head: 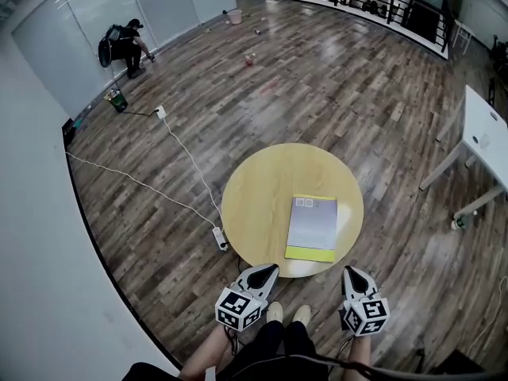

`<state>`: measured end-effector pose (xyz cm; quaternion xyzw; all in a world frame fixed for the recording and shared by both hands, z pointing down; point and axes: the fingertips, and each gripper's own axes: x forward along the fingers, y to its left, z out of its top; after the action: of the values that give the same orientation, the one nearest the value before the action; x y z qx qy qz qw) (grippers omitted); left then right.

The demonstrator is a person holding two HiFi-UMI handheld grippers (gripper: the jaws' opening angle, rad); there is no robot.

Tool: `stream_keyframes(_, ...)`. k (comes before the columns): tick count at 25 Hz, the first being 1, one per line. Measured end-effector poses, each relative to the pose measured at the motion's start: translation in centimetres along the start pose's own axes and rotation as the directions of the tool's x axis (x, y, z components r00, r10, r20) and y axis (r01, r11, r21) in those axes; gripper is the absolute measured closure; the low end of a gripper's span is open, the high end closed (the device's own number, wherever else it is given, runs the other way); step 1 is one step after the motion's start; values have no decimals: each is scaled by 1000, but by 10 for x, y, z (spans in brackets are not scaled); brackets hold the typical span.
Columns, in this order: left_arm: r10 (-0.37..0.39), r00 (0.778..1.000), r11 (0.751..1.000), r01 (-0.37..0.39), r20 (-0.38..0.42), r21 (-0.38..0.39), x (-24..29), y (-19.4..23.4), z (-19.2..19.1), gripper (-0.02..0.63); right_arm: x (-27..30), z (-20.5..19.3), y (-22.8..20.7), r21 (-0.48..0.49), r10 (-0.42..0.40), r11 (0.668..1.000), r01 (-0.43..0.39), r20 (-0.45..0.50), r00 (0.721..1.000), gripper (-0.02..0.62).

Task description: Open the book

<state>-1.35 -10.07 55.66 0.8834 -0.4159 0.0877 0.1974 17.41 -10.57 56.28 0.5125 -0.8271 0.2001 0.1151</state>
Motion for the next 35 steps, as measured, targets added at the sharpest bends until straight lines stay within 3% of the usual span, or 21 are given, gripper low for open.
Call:
stream_keyframes(11, -42, 994, 998, 37, -101, -51, 22, -11, -64, 607, 19, -63, -30, 56, -29, 998, 33, -75, 997, 594)
stream_keyframes(17, -34, 993, 998, 27, -114, -62, 20, -10, -74, 607, 31, -85, -35, 83, -33, 996, 42, -108, 994, 594)
stream_keyframes(21, -24, 993, 998, 16, -112, -68, 19, -5, -73, 607, 42, -99, -46, 113, -86, 988, 102, -134, 987, 594)
stream_keyframes(23, -22, 994, 997, 14, -111, -75, 19, -4, -75, 607, 50, -108, -48, 157, -64, 984, 90, -159, 985, 591)
stream_keyframes(24, -21, 993, 997, 12, -113, -79, 18, -5, -76, 607, 55, -113, -47, 185, -35, 980, 68, -175, 984, 420)
stream_keyframes(25, -21, 993, 997, 11, -116, -81, 18, -5, -78, 607, 60, -118, -46, 208, -11, 977, 51, -190, 982, 383)
stream_keyframes(35, -1, 990, 995, -13, -139, -103, 17, 8, -90, 607, 93, -144, -52, 241, -19, 967, 84, -260, 965, 383)
